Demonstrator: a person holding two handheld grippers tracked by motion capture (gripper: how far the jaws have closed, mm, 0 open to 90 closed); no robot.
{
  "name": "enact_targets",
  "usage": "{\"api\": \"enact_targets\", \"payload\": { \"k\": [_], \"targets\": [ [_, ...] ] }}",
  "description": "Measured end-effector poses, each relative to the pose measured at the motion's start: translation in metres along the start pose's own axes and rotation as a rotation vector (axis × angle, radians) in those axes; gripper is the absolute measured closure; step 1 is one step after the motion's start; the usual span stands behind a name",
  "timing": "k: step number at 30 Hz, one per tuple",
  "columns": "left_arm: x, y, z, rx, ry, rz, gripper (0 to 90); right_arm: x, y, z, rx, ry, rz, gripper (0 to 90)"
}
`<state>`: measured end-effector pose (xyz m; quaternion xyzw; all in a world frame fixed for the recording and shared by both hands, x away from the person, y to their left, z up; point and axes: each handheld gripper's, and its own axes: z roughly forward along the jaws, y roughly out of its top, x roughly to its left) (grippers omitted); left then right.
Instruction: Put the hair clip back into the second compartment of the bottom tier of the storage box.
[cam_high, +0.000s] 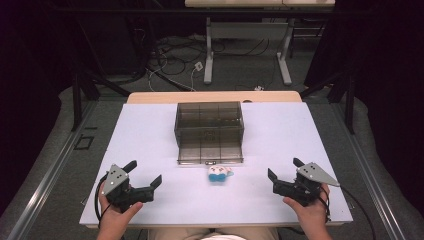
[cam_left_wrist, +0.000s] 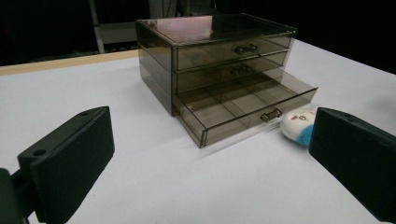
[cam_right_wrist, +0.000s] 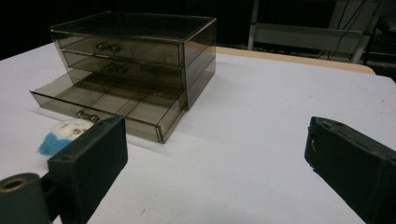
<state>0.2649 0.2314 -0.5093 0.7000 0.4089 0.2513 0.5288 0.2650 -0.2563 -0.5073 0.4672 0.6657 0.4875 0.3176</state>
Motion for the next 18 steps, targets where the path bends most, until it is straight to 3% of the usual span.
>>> {"api": "enact_targets", "payload": {
  "k": [7, 10, 18],
  "targets": [
    [0.003, -0.002, -0.001, -0.015, -0.007, 0.018, 0.3, 0.009, -0.004, 0.008, 0.022, 0.029, -0.026, 6.2],
    [0.003, -0.001, -0.002, -0.024, -0.003, 0.048, 0.3, 0.013, -0.005, 0.010, 0.030, 0.032, -0.030, 6.5],
    [0.001, -0.001, -0.002, -0.028, 0.004, 0.040, 0.3, 0.026, -0.003, 0.013, 0.050, 0.042, -0.063, 7.8]
  ]
}}
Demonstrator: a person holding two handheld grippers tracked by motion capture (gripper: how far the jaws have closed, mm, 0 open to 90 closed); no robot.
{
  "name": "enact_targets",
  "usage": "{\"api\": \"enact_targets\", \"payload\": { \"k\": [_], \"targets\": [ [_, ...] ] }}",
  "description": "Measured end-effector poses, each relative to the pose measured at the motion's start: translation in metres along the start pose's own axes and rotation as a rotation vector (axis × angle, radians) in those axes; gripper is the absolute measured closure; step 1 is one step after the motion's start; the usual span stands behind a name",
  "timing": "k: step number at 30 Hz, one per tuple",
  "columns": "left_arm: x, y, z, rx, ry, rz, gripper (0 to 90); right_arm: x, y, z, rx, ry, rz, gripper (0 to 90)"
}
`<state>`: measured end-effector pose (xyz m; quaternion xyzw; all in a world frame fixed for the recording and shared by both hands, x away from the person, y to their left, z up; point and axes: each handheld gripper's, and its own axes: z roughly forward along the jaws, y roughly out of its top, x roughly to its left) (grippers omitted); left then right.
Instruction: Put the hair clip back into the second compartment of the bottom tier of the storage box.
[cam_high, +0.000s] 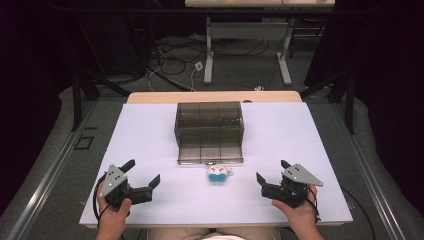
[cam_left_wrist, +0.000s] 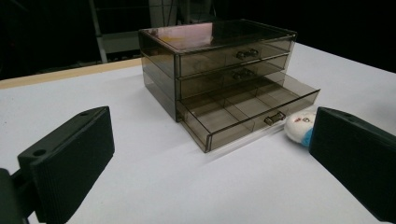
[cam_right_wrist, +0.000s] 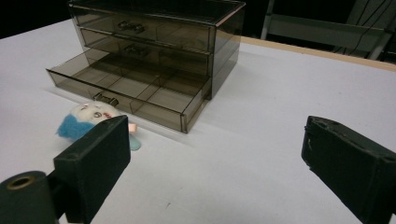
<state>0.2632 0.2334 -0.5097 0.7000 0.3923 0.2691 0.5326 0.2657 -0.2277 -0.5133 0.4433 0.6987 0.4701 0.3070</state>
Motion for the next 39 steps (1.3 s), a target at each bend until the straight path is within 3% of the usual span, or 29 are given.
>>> {"api": "enact_targets", "payload": {
  "k": [8, 11, 15, 20, 39],
  "targets": [
    [0.001, 0.000, 0.001, 0.005, 0.000, -0.013, 0.3, 0.008, 0.004, 0.007, 0.024, 0.034, 0.013, 9.2],
    [0.002, -0.001, 0.001, 0.005, 0.006, -0.008, 0.3, 0.013, 0.005, 0.013, 0.062, 0.074, -0.005, 14.6],
    [0.001, -0.001, 0.002, 0.004, 0.004, -0.009, 0.3, 0.020, 0.007, 0.019, 0.055, 0.095, -0.022, 14.8],
    [0.002, -0.001, 0.002, 0.005, 0.003, -0.008, 0.3, 0.027, 0.011, 0.025, 0.066, 0.111, -0.049, 14.8],
    [0.002, -0.002, 0.002, 0.011, 0.003, -0.014, 0.3, 0.044, 0.021, 0.047, 0.119, 0.170, -0.038, 14.5]
  ]
}}
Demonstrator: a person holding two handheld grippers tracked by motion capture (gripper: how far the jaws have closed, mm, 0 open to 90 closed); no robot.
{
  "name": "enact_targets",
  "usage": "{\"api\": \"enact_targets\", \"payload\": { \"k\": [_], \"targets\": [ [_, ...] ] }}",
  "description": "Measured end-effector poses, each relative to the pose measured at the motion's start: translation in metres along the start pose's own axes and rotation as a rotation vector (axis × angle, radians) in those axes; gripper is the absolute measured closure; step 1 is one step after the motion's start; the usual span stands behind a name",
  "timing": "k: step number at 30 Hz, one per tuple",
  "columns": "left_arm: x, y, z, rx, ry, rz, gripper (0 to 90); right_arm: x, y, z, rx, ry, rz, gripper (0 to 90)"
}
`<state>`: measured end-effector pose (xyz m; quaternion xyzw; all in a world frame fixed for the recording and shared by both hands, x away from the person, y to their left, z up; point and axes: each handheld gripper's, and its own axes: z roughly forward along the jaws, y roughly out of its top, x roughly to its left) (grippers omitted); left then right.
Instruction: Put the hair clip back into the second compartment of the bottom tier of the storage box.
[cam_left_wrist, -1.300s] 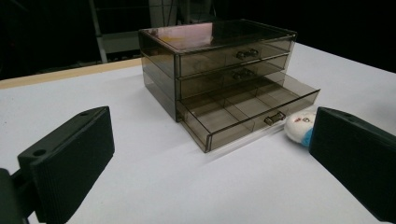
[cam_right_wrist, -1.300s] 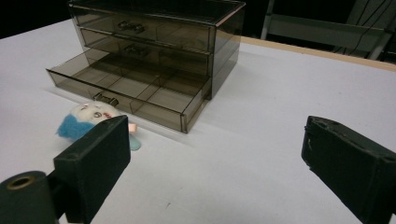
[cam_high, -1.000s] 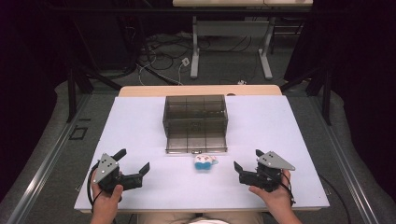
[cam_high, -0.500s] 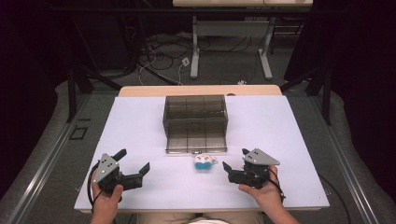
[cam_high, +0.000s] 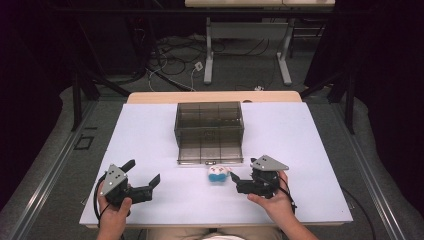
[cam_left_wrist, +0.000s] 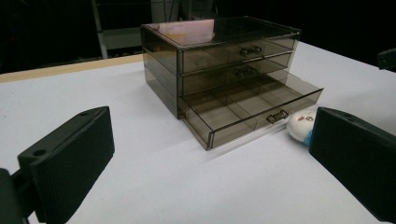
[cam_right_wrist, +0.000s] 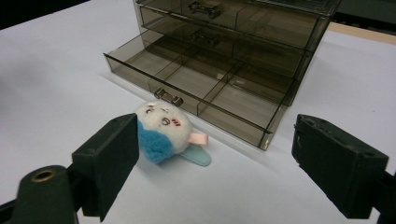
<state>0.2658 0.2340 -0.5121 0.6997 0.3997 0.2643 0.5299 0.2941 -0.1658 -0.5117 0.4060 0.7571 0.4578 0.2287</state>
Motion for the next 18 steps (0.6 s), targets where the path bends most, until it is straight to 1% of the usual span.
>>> {"api": "enact_targets", "payload": {
  "k": [1, 3, 6, 7, 8, 9, 10, 12, 14, 15, 16, 18],
  "targets": [
    [0.000, 0.000, 0.000, 0.001, 0.000, 0.006, 0.3, 0.000, 0.001, 0.001, 0.008, 0.005, 0.005, 14.6],
    [0.000, 0.000, 0.000, 0.002, 0.002, 0.009, 0.3, 0.001, 0.001, 0.002, 0.007, 0.006, 0.014, 14.5],
    [0.000, 0.000, 0.000, 0.009, 0.001, 0.011, 0.3, 0.002, 0.003, 0.007, 0.013, 0.018, 0.008, 14.5],
    [0.000, 0.000, 0.000, 0.011, -0.001, 0.011, 0.3, 0.004, 0.003, 0.008, 0.013, 0.021, 0.022, 14.5],
    [0.000, 0.000, 0.000, 0.003, 0.002, 0.009, 0.3, 0.005, 0.003, 0.010, 0.014, 0.021, 0.024, 14.5],
    [0.000, 0.000, 0.001, 0.004, 0.001, 0.009, 0.3, 0.006, 0.004, 0.012, 0.022, 0.021, 0.021, 14.5],
    [0.000, 0.000, 0.001, 0.003, -0.001, -0.001, 0.3, 0.007, 0.004, 0.014, 0.020, 0.022, 0.023, 14.5],
    [0.000, 0.000, 0.001, 0.005, 0.000, 0.007, 0.3, 0.008, 0.004, 0.015, 0.031, 0.024, 0.018, 14.5],
    [0.001, 0.000, 0.001, 0.007, 0.001, 0.007, 0.3, 0.011, 0.004, 0.020, 0.031, 0.029, 0.017, 14.5],
    [0.000, 0.000, 0.001, 0.006, -0.003, 0.000, 0.3, 0.011, 0.004, 0.020, 0.031, 0.029, 0.017, 14.5],
    [0.000, 0.000, 0.001, 0.007, -0.004, 0.000, 0.3, 0.012, 0.005, 0.022, 0.040, 0.030, 0.016, 14.6],
    [0.000, -0.001, 0.001, 0.009, -0.003, 0.001, 0.3, 0.013, 0.005, 0.023, 0.040, 0.032, 0.016, 14.6]
  ]
}}
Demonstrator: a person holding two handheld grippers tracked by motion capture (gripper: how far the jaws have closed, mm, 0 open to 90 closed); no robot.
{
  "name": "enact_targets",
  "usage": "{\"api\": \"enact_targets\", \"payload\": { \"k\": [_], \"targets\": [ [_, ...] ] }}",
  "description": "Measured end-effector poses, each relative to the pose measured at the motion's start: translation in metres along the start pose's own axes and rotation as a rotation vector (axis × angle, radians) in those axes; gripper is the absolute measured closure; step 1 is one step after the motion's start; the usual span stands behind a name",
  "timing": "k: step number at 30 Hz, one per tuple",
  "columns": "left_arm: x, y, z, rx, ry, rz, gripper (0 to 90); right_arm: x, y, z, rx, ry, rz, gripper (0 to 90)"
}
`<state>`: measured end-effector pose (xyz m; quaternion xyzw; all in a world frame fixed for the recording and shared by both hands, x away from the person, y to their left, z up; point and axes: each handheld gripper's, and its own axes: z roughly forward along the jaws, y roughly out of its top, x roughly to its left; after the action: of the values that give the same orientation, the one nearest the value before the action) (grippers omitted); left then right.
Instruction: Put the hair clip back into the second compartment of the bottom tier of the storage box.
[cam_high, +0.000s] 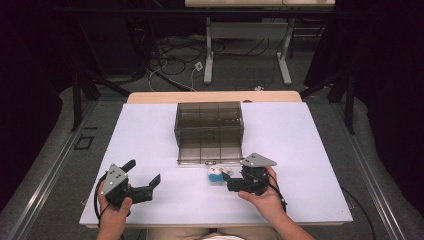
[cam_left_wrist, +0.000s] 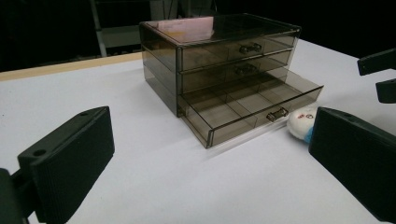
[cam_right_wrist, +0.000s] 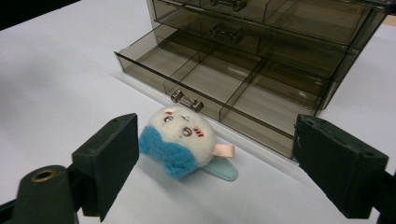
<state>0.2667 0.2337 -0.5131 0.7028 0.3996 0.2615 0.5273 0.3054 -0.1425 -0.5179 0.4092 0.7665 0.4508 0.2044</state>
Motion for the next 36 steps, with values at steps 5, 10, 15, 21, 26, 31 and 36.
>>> {"api": "enact_targets", "payload": {
  "k": [5, 10, 15, 21, 26, 31, 36],
  "targets": [
    [0.000, 0.000, 0.000, 0.003, 0.000, 0.007, 0.3, 0.003, 0.000, 0.006, 0.005, 0.007, 0.007, 14.6],
    [0.000, 0.000, 0.000, 0.007, 0.001, 0.010, 0.3, 0.006, 0.001, 0.012, 0.020, 0.010, 0.008, 14.6],
    [0.000, 0.000, 0.001, 0.007, -0.001, 0.003, 0.3, 0.009, 0.000, 0.018, 0.044, 0.012, 0.007, 14.7],
    [0.000, -0.001, 0.001, 0.008, -0.002, 0.004, 0.3, 0.015, -0.001, 0.026, 0.034, 0.010, 0.002, 14.9],
    [0.000, -0.001, 0.001, 0.008, -0.003, 0.005, 0.3, 0.017, -0.001, 0.030, 0.039, 0.015, 0.004, 14.9],
    [0.001, -0.001, 0.001, 0.006, -0.004, 0.005, 0.3, 0.020, -0.002, 0.034, 0.066, 0.022, 0.022, 15.3],
    [0.000, -0.001, 0.001, 0.009, -0.004, 0.006, 0.3, 0.020, -0.003, 0.040, 0.078, 0.017, 0.015, 15.0]
  ]
}}
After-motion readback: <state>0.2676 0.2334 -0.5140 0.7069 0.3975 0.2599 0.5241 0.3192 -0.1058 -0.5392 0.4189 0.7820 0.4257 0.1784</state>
